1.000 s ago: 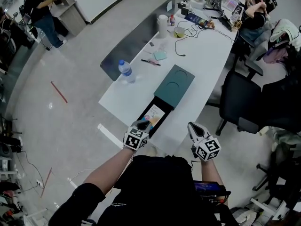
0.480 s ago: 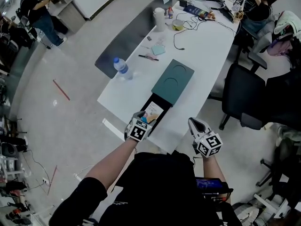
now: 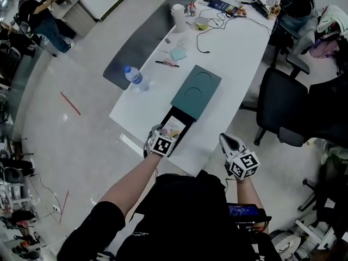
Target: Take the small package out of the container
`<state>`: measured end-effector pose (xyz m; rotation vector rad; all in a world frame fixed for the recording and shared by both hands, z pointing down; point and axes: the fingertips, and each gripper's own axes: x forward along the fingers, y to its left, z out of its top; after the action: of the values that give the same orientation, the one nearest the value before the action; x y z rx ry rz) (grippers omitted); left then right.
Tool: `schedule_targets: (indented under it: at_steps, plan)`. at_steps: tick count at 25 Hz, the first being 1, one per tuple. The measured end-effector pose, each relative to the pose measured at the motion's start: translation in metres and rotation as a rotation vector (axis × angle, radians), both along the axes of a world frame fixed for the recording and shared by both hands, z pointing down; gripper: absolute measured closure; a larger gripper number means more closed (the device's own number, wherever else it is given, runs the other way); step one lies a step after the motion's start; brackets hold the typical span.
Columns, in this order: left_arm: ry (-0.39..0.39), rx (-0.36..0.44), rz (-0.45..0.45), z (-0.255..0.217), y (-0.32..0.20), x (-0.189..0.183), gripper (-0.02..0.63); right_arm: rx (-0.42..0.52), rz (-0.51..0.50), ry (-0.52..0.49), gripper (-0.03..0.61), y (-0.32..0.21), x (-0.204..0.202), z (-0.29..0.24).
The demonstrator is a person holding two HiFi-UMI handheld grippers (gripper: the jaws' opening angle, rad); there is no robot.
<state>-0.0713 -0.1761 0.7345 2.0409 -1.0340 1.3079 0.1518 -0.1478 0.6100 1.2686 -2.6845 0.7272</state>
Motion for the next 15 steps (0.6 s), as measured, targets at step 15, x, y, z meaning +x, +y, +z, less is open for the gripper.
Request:
schedule_targets:
  at_steps: [15]
  plan:
    - [0.036, -0.182, -0.035, 0.005, -0.002, 0.018, 0.233, -0.021, -0.021, -0.022, 0.554, -0.014, 0.009, 0.011]
